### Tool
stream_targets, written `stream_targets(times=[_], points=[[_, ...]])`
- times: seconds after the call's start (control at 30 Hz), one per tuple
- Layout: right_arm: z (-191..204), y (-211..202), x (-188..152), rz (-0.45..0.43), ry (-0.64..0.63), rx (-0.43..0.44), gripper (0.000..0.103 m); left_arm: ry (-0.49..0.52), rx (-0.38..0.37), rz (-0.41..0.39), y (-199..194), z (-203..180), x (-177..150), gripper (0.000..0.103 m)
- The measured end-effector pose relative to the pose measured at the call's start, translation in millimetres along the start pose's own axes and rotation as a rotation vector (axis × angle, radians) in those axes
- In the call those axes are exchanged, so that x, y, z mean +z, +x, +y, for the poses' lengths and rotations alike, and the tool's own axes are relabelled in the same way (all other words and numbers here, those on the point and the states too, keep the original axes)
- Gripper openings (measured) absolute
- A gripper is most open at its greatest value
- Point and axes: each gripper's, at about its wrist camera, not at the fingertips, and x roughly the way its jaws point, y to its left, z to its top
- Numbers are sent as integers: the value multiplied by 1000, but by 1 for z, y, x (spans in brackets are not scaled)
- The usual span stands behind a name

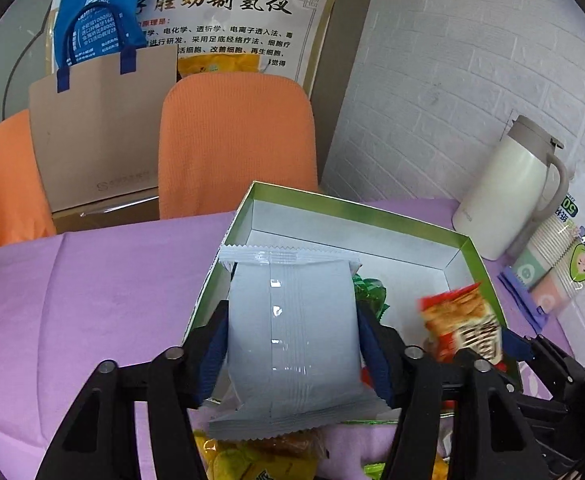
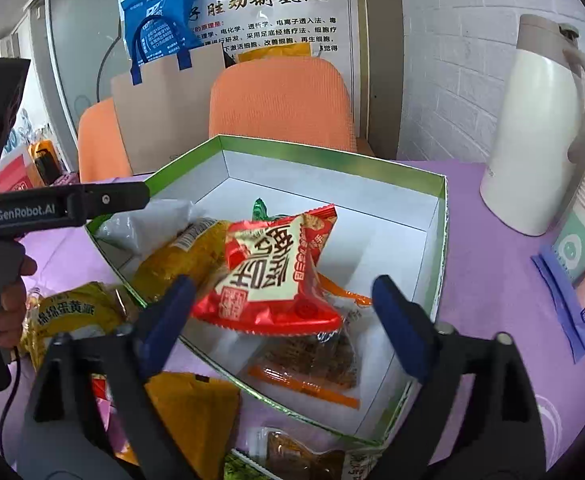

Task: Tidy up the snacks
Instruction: 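Carry both held packets into the green box and open both tools, then grasp the green-white packet with right tool while left grasps pink-edged seed bag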

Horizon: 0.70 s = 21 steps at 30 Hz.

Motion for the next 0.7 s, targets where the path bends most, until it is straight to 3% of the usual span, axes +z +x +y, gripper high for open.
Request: stream_targets(times=[0.07, 0.33, 0.7], points=[[3, -7, -4, -31, -24, -3, 98, -23, 36, 8, 1, 3, -3, 91], [12, -37, -2, -71, -18, 12, 98, -8, 26, -19, -16, 4, -11, 91], [35, -104, -27, -139, -34, 66, 100, 25, 6, -77, -79, -16, -38, 91]])
